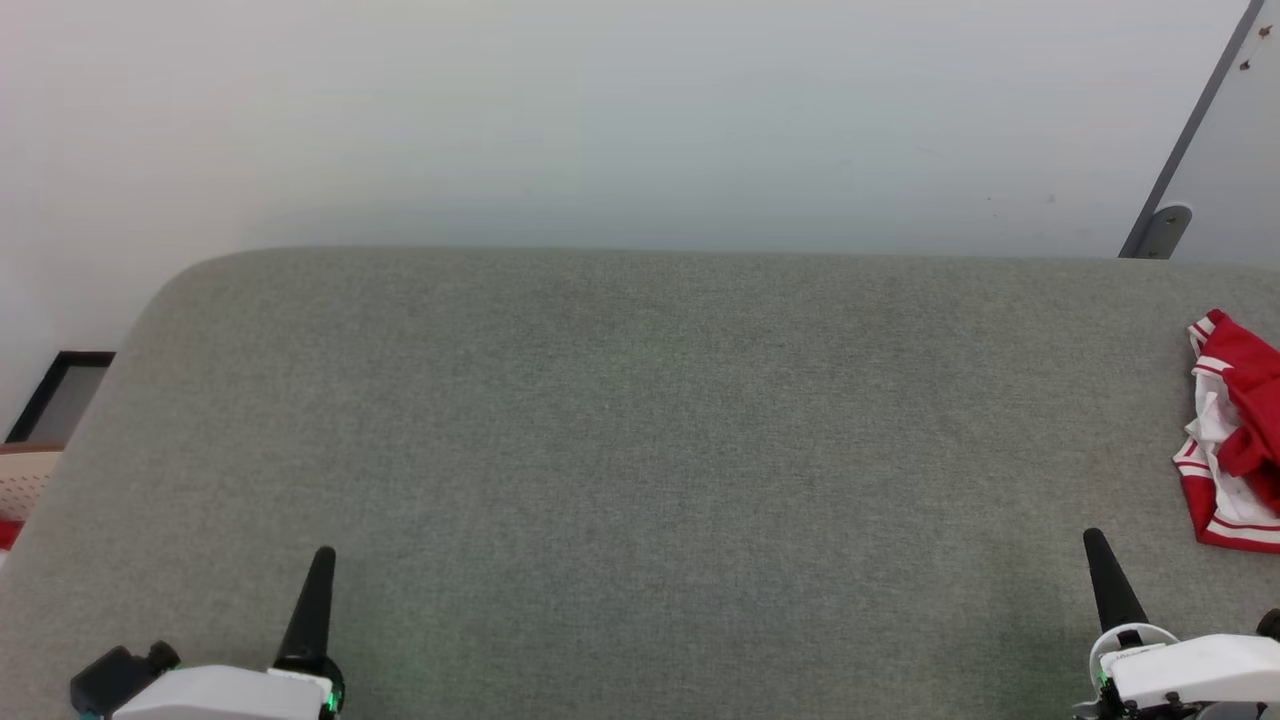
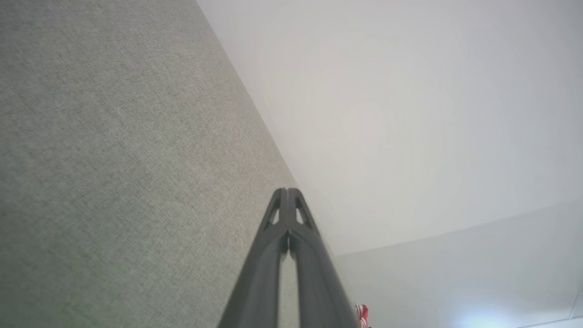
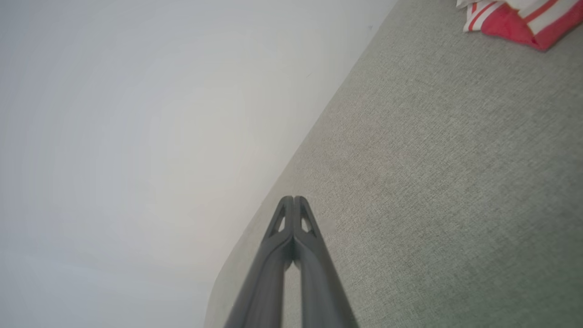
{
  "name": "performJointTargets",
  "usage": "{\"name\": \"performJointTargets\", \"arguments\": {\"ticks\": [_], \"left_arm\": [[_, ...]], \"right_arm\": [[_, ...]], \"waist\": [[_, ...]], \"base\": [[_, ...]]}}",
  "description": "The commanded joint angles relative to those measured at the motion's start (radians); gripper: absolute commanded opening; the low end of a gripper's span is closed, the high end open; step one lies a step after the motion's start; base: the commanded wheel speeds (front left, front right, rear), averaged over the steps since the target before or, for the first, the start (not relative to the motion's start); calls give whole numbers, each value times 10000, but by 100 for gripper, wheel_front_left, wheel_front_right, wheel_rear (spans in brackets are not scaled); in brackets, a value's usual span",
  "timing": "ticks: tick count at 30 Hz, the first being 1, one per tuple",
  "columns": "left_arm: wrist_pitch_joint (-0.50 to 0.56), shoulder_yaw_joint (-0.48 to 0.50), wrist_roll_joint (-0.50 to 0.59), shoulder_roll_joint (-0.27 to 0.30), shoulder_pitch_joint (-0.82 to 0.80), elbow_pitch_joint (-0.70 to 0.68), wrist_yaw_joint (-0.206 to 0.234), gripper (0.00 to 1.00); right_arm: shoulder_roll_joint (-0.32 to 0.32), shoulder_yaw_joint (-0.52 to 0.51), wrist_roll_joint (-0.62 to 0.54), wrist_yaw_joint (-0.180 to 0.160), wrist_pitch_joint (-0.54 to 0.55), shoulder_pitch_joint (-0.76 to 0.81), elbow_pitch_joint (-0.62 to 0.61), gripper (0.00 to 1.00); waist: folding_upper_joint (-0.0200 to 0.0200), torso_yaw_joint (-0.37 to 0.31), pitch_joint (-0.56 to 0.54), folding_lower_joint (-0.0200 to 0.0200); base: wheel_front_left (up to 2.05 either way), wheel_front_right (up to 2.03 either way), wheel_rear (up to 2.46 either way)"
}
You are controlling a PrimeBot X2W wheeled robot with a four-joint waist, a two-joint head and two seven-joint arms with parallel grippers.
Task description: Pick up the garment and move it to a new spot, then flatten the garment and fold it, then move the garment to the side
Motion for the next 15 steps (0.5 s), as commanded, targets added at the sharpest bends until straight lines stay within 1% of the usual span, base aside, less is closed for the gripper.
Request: {"name": "performJointTargets", "arguments": {"ticks": [1, 15], "left_arm": [[81, 87, -181, 0, -240, -64, -31, 0], [419, 248, -1079, -359, -441, -48, -37, 0]], "right_arm": [[14, -41, 287, -8, 61, -246, -137, 0], [128, -140, 1615, -8, 407, -288, -272, 0]], "waist": [[0, 2, 6, 0], [0, 16, 59, 0]], "base": [[0, 0, 0], [0, 0, 0]]}}
